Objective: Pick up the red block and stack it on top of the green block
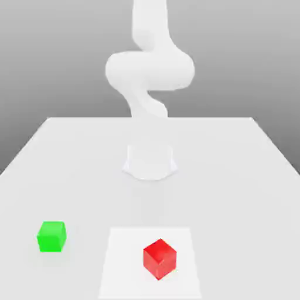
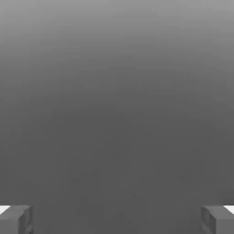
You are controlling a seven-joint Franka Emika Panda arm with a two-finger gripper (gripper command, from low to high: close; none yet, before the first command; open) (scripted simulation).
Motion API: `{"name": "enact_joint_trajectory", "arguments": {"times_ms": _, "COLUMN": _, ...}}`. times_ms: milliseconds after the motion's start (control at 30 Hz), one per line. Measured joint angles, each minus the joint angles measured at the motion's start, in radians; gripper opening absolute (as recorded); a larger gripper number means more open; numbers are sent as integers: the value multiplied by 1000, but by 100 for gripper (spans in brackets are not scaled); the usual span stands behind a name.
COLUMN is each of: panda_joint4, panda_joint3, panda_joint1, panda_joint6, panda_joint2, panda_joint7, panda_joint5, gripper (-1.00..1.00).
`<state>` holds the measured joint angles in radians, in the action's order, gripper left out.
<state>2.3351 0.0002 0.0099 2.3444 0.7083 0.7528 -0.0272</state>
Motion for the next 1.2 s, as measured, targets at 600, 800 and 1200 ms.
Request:
{"name": "enact_joint_trajectory", "arguments": {"times_ms": 600, "panda_joint4": 255, "panda_joint3": -52, "panda_joint1": 75, "panda_joint6": 326, "panda_joint2": -659, "panda_joint7": -462, "panda_joint5": -33, "gripper": 0}}
{"name": "enact_joint_trajectory", "arguments": {"times_ms": 800, "panda_joint4": 300, "panda_joint3": -23, "panda_joint1": 63, "panda_joint6": 461, "panda_joint2": -874, "panda_joint7": -618, "panda_joint5": 38, "gripper": 0}}
{"name": "enact_joint_trajectory", "arguments": {"times_ms": 1200, "panda_joint4": 286, "panda_joint3": -15, "panda_joint1": 57, "panda_joint6": 551, "panda_joint2": -983, "panda_joint7": -627, "panda_joint5": 45, "gripper": -100}}
